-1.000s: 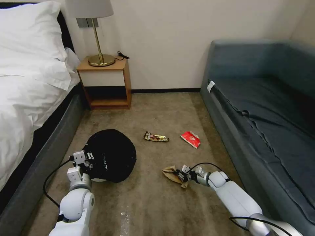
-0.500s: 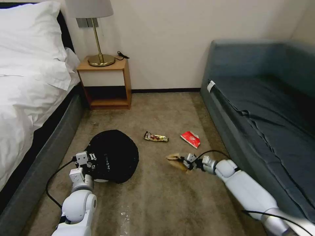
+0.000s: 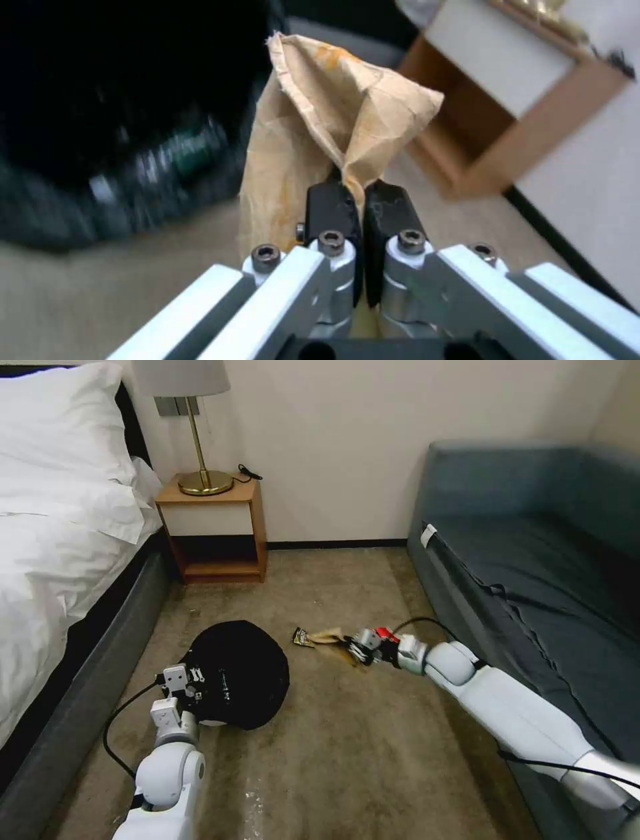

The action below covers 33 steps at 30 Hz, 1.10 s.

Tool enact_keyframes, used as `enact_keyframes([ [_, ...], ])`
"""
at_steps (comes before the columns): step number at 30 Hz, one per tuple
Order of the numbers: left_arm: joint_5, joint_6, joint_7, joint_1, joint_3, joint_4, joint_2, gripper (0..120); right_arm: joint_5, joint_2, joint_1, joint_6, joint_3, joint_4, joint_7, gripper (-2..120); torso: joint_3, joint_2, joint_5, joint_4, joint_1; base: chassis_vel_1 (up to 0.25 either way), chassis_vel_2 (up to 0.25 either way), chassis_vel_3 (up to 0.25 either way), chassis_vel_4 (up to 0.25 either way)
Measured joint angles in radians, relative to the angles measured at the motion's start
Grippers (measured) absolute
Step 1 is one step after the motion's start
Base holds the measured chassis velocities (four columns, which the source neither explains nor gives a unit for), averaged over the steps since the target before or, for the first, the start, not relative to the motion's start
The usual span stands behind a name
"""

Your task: Pick up the trash bin, then pick up the garbage on the floor and place it into the trash bin.

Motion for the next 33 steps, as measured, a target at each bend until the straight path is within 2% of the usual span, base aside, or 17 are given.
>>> enact_keyframes([
  [3,0.004,0.0,0.0,-0.003,0.001,0.003,-0.009,4,0.064,0.028,0.09,-0.028,-0.076,0.032,0.037,0,0.0,0.0,0.0,0.0001,0.0,0.0,0.0,0.0,0.0],
  [10,0.006,0.0,-0.001,-0.002,-0.002,0.001,-0.02,4,0.134,0.085,0.179,-0.053,-0.194,0.062,0.092,0,0.0,0.0,0.0002,-0.0002,0.0,0.0,0.0,0.0,0.0],
  [14,0.006,0.0,-0.001,-0.006,-0.003,0.007,-0.021,4,0.148,0.126,0.189,-0.054,-0.234,0.056,0.117,0,0.0,0.0,0.0002,-0.0001,0.0,0.0,0.0,0.0,0.0],
  [22,0.026,-0.009,0.014,-0.018,0.0,0.035,-0.048,4,0.134,0.269,0.159,-0.032,-0.314,-0.015,0.174,0,0.0,0.0,0.0001,-0.0001,0.0,0.0,0.0,0.0,0.0],
  [27,0.036,-0.016,0.023,-0.017,0.002,0.05,-0.054,4,0.119,0.293,0.135,-0.025,-0.333,-0.028,0.234,0,0.0,0.0,0.0002,0.0,0.0,0.0,0.0,0.0,0.0],
  [30,0.038,-0.018,0.025,-0.017,0.003,0.058,-0.055,4,0.112,0.309,0.114,-0.023,-0.338,-0.037,0.276,7,0.0,0.0,0.0002,-0.0001,0.0,0.0,0.0,0.0,0.0],
  [32,0.038,-0.019,0.026,-0.021,0.005,0.067,-0.053,4,0.097,0.323,0.092,-0.022,-0.339,-0.051,0.295,20,0.0,0.0,0.0003,-0.0001,0.0,0.0,0.0,0.0,0.0],
  [33,0.038,-0.019,0.026,-0.021,0.005,0.067,-0.053,4,0.097,0.323,0.092,-0.022,-0.339,-0.051,0.295,20,0.0,0.0,0.0003,-0.0001,0.0,0.0,0.0,0.0,0.0],
])
